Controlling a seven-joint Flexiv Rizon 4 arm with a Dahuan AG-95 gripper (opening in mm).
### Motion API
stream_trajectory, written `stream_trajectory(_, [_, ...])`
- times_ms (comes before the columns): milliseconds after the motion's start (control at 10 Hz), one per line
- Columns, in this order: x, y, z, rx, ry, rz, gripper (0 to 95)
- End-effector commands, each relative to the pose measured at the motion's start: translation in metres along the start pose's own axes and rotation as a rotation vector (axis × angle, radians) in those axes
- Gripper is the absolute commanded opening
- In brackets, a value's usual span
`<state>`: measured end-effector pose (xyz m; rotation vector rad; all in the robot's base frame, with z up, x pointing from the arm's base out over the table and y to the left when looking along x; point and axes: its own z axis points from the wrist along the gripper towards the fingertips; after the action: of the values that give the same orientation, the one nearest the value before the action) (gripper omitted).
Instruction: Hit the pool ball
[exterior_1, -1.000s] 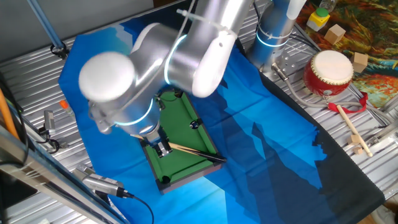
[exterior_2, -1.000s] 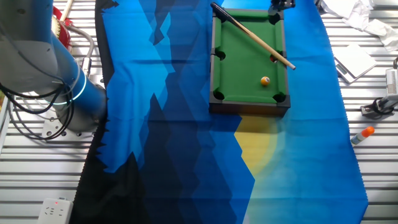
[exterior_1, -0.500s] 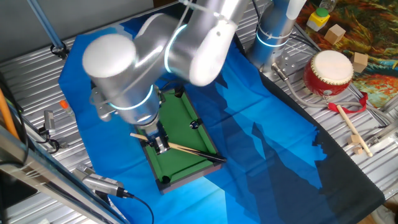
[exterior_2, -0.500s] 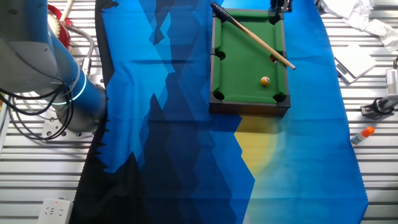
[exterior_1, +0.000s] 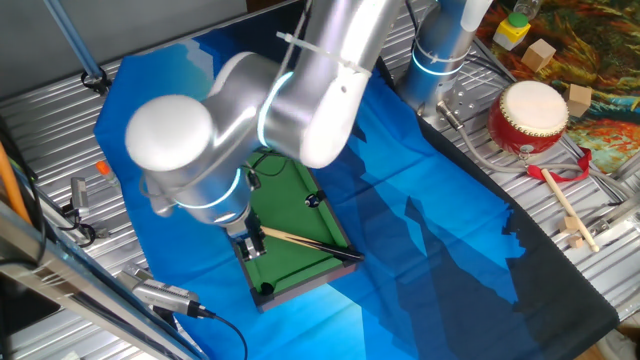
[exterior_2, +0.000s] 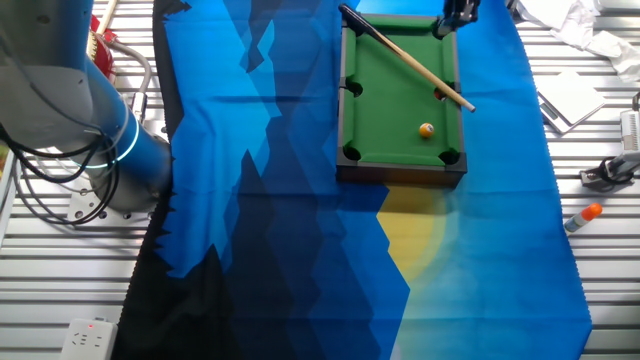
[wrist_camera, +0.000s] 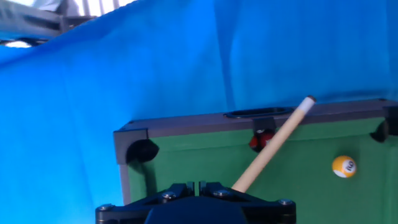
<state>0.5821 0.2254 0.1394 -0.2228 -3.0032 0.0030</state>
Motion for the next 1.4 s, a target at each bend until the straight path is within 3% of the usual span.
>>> stream_trajectory(100, [-0.004, -0.006, 0.007, -0.021, 0.011, 0.097, 57.0])
stream_trajectory(400, [0.002, -0.023, 0.013, 0.004, 0.009, 0.108, 57.0])
stream_trajectory(500, [0.002, -0.029, 0.019, 0.006, 0.008, 0.108, 38.0])
stream_trajectory(800, [0.001, -0.04, 0.033, 0.011, 0.002, 0.109, 38.0])
stream_trajectory(1000, [0.0, -0.04, 0.034, 0.007, 0.002, 0.096, 38.0])
stream_trajectory(1300, [0.003, -0.039, 0.035, -0.033, 0.014, 0.07, 38.0])
stream_trajectory(1400, [0.007, -0.037, 0.036, -0.032, 0.014, 0.076, 38.0])
